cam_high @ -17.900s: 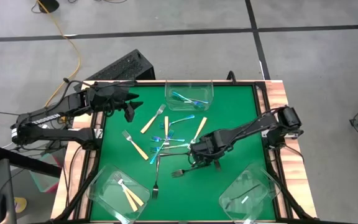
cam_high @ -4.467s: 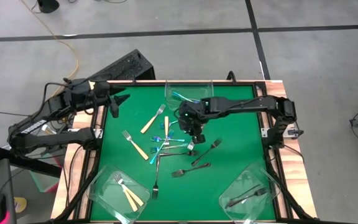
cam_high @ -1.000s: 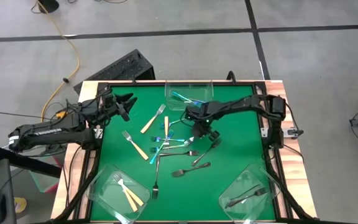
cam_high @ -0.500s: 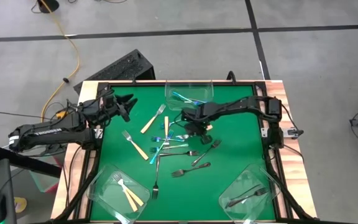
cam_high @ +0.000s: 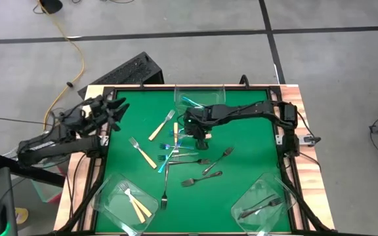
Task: Sort silverware by color (type)
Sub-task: Put the orange fork into the bottom left transparent bin
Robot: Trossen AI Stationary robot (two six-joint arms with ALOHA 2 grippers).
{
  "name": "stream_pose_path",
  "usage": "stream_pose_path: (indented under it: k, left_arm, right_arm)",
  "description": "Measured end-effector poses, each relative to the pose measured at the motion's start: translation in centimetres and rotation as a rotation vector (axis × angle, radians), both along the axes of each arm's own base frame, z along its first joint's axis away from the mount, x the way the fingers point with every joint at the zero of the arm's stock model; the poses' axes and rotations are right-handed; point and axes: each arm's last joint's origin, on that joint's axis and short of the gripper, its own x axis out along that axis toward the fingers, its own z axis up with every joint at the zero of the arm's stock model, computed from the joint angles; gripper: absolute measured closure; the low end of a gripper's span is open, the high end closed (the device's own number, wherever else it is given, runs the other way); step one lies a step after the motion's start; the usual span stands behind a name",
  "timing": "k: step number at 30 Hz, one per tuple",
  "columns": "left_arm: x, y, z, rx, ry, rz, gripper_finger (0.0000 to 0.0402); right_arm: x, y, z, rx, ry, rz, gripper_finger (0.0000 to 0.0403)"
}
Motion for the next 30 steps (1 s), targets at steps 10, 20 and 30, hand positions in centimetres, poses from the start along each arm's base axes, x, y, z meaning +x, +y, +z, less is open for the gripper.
stream_pose_path:
  k: [10,20,30]
  left_arm:
    - [-2.3,-0.7,-1.3,-0.017,0.057,-0.002,0.0226]
    - [-3.0,-1.0,-1.8,-0.074,0.053,-0.047,0.0226]
    - [-3.1,-1.0,-2.9,-0.148,0.127,-0.018,0.0226]
  right_arm:
    - [3.1,2.3,2.5,0.083,-0.324,-0.117,0.0366]
    - [5.2,4.1,5.4,0.113,-0.676,-0.147,0.0365]
    - [5.6,7.0,6.5,0.088,-0.787,-0.037,0.0364]
